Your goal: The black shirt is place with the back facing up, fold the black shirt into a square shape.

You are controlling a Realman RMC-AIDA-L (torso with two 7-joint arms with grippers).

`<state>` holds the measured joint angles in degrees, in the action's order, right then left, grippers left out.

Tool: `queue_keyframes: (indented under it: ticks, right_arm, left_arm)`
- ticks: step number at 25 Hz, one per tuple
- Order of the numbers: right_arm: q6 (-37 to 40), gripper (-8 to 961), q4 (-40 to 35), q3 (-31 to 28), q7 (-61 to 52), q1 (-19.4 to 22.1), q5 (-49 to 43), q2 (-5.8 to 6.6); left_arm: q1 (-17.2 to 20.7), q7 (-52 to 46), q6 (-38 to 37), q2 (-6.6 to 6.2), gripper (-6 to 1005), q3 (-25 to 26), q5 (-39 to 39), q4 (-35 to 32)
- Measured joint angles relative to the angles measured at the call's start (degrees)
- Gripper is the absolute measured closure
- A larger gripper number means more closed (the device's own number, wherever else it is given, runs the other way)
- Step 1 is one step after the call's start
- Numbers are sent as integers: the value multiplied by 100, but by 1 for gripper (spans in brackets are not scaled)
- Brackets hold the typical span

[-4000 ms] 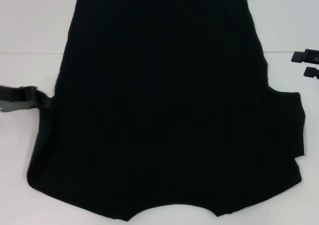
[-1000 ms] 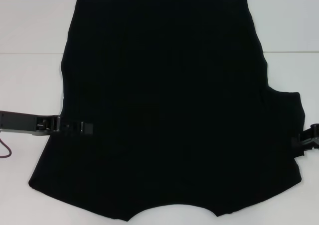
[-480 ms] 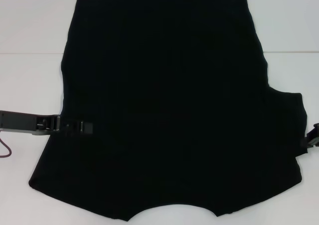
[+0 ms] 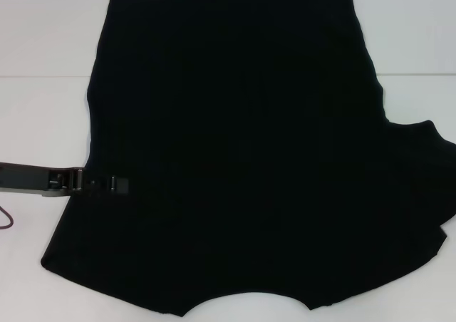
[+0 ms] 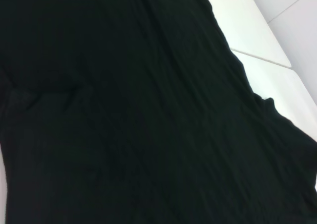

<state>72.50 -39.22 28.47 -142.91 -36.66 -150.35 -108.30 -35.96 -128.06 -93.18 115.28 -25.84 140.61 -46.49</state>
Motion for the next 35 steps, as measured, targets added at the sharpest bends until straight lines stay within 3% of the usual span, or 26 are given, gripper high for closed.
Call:
queue_keyframes:
  ticks: [9, 15, 20, 25, 31, 35]
  right_arm:
    - [-302, 936, -88, -101, 535, 81, 552, -70]
    - [327, 932, -226, -43, 1888, 7, 1457, -185]
    - [541, 929, -444, 136, 2873, -143, 1600, -310]
    - [504, 926, -385, 865, 3439, -352, 1576, -418]
    - [458, 922, -334, 2427, 3585, -494, 1540, -597]
    - [301, 919, -375, 2674, 3302, -547, 1326, -720]
  left_arm:
    - [29, -45, 63, 23, 558, 0, -8, 0]
    - [10, -70, 65, 21, 558, 0, -12, 0]
    - [-1, -70, 69, 8, 559, 0, -142, 0]
    - [-12, -71, 78, -4, 559, 0, -225, 0]
    - [-4, -79, 145, -16, 559, 51, -235, 21]
    - [-4, -79, 153, -33, 560, 131, -237, 62]
